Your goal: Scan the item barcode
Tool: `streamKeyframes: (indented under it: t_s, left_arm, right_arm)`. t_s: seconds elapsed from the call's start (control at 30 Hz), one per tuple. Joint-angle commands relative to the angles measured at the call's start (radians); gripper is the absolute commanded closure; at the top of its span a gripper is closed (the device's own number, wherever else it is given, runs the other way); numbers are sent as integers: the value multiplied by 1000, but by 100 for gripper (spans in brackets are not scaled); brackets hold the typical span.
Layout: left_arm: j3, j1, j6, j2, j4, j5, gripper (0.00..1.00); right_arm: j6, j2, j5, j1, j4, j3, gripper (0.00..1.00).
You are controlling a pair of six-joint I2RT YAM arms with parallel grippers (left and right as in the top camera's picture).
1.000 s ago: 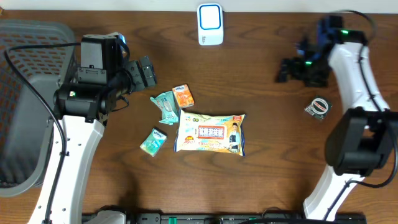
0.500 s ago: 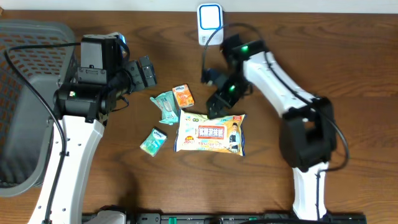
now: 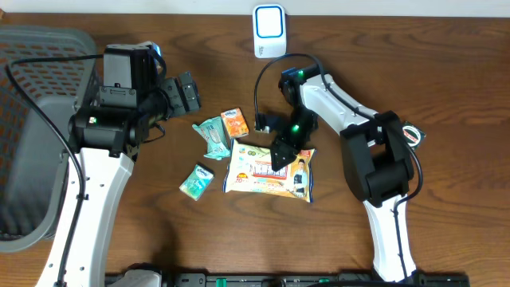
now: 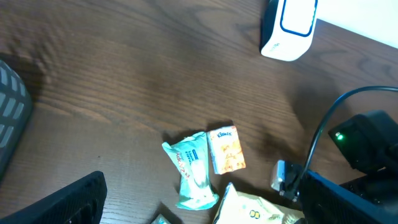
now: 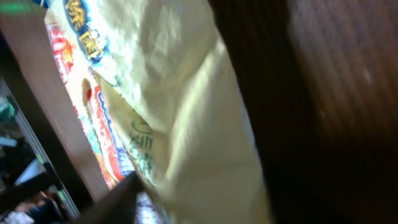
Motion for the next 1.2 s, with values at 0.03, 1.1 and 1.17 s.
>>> streamKeyframes:
  t_s: [0.03, 1.1, 1.17]
  left_arm:
    - [4, 5, 6, -1, -2, -9, 2]
    - [4, 5, 6, -1, -2, -9, 2]
    - [4, 5, 6, -1, -2, -9, 2]
  right_arm:
    - [-11, 23, -14, 16, 26, -64, 84]
    - [756, -309, 644, -23, 72, 58, 99]
    - [756, -308, 644, -21, 121, 3, 99]
